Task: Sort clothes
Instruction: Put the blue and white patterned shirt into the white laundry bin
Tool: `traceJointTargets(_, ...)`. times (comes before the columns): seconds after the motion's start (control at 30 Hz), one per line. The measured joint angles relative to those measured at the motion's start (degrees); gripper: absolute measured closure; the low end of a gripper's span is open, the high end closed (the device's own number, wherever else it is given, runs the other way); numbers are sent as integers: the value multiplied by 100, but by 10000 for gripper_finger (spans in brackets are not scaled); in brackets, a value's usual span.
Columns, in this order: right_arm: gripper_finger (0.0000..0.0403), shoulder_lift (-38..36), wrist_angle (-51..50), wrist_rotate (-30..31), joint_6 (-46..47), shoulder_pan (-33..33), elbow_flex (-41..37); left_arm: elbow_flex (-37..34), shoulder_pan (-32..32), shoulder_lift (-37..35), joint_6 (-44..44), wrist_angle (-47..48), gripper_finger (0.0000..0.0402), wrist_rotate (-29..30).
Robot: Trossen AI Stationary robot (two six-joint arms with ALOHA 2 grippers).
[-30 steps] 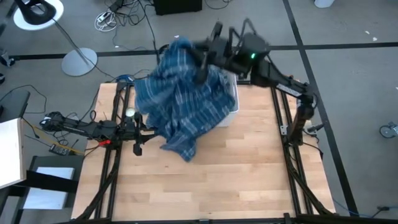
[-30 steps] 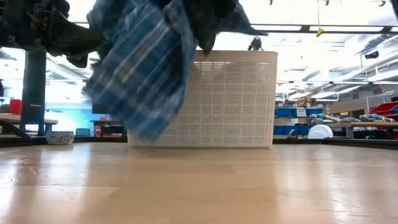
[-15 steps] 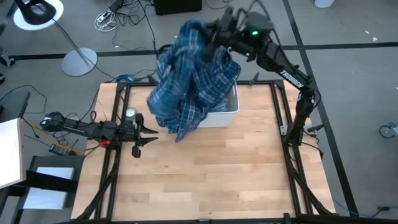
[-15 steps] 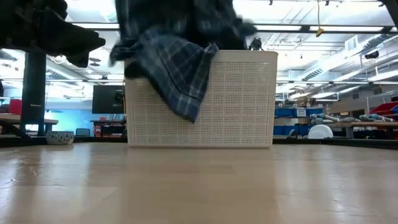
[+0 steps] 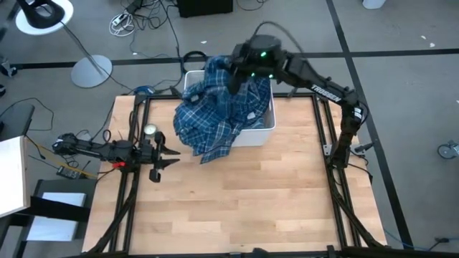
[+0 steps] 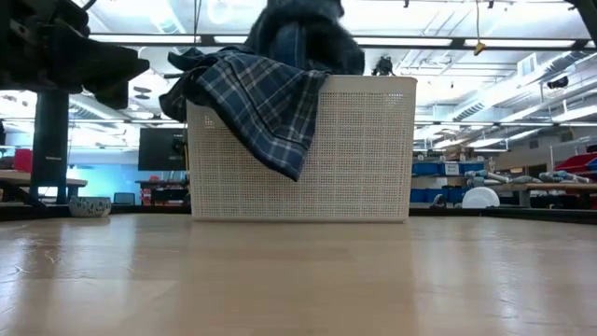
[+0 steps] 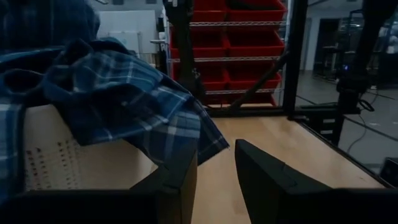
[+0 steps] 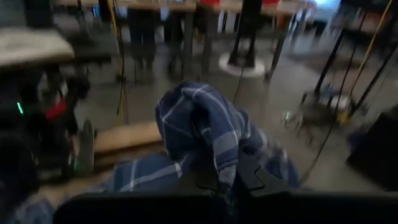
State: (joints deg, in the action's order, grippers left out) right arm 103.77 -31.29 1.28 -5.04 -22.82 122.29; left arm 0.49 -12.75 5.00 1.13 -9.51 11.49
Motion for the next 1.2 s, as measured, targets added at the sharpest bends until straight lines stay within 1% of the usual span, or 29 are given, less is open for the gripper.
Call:
traceJointTargets(0.13,400,24,-7,-92,234,-14,-886,0,0,-1,-31,91,286,-22)
traceJointTargets(0.23,400,24,387,-122,415,-14,-1710,0,0,-1,-304,119,286,-22)
traceJointTargets(0.3,399,24,671,-129,510,-14,-2304,0,0,1,-327,132,286,-22)
traceJointTargets(0.53,397,24,2325,-135,651,-22,-4355,0,0,1,-300,126,286,-20)
traceJointTargets(0.67,394,7,3085,-135,692,-43,-5161,0,0,1,-296,126,286,-17)
traceJointTargets(0.73,388,7,3164,-136,703,-73,-5327,0,0,1,-294,128,286,-17)
traceJointTargets(0.83,372,1,3141,-149,836,-90,-5337,0,0,1,-291,126,286,-15)
traceJointTargets(0.97,334,-134,2968,-149,896,-84,-5162,0,0,1,-291,128,286,-11)
traceJointTargets(1.07,298,-393,2929,-148,895,-46,-5015,0,0,1,-290,126,286,-7)
traceJointTargets(1.2,256,-992,2725,-149,803,-10,-4867,0,0,1,-289,128,286,-7)
